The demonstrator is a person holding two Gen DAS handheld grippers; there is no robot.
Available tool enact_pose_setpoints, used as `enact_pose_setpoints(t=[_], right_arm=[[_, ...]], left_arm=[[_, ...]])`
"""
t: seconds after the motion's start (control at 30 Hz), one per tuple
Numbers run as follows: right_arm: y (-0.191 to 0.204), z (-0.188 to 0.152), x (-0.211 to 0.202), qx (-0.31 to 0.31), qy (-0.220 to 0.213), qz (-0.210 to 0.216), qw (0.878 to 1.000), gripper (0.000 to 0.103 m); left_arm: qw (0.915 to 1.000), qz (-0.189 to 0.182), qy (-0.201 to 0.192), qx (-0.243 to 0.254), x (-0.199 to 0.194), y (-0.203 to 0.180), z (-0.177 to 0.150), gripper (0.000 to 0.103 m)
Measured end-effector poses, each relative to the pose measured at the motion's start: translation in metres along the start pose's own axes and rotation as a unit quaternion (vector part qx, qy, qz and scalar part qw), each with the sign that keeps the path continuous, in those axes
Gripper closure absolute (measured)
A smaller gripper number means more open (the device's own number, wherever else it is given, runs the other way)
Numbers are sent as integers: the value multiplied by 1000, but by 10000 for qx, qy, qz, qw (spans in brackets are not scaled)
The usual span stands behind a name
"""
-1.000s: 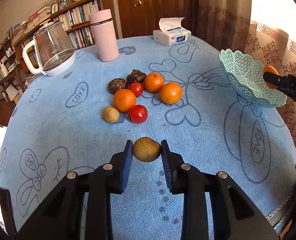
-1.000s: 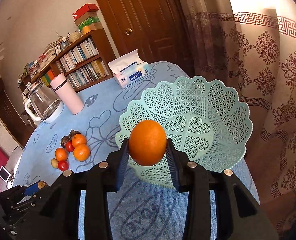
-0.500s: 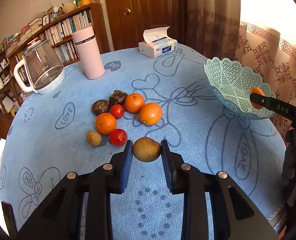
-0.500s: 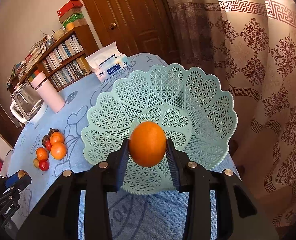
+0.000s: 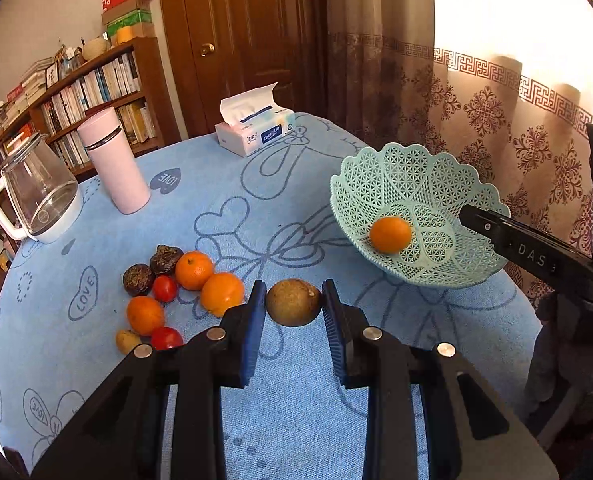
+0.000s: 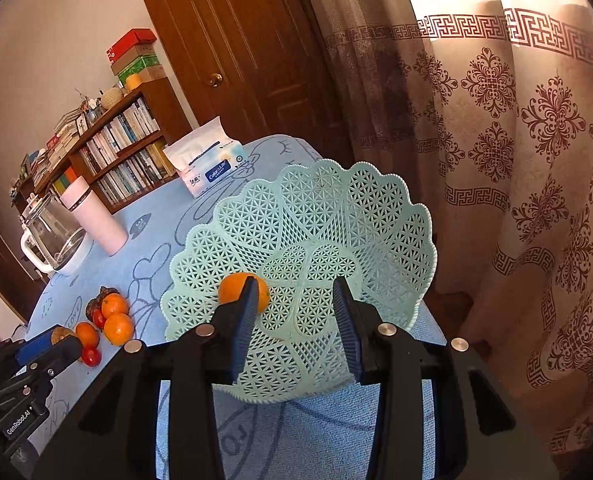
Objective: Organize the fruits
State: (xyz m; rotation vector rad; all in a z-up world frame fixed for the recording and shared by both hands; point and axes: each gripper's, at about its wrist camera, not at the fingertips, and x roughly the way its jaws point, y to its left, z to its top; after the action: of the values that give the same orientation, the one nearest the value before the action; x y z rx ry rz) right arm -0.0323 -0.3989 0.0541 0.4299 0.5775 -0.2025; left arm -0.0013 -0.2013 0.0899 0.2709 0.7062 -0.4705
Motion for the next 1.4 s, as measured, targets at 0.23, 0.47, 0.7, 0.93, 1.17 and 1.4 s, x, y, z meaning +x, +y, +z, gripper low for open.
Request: enact_pose_setpoints(t=[0.23,0.47,0.7,0.93,1.17,1.4], right_arm=[[-8,2,-4,126,-206,-164,9996,63],[-10,1,-2,145,-248,-217,9994,63],[-12,-4,2,169,-291,-289,9990,53],[-14,-4,2,205,-327,-299,9988,54],[-15,-4,1,220,-335,-292,9988,53],[-15,-4,0,231,-367,-295,9986,53]], left_arm=[[9988,-451,-106,177,17,-30,23,74],[9983,-569,9,115,27,-27,26,73],[9949,-888,426,-217,9,-2,-3,44],[9898,-1146,827,152,-3,-24,-47,43],[9862,-1089,1234,183,15,-29,-71,56],[9840,-1137,1360,187,25,-33,-75,74]])
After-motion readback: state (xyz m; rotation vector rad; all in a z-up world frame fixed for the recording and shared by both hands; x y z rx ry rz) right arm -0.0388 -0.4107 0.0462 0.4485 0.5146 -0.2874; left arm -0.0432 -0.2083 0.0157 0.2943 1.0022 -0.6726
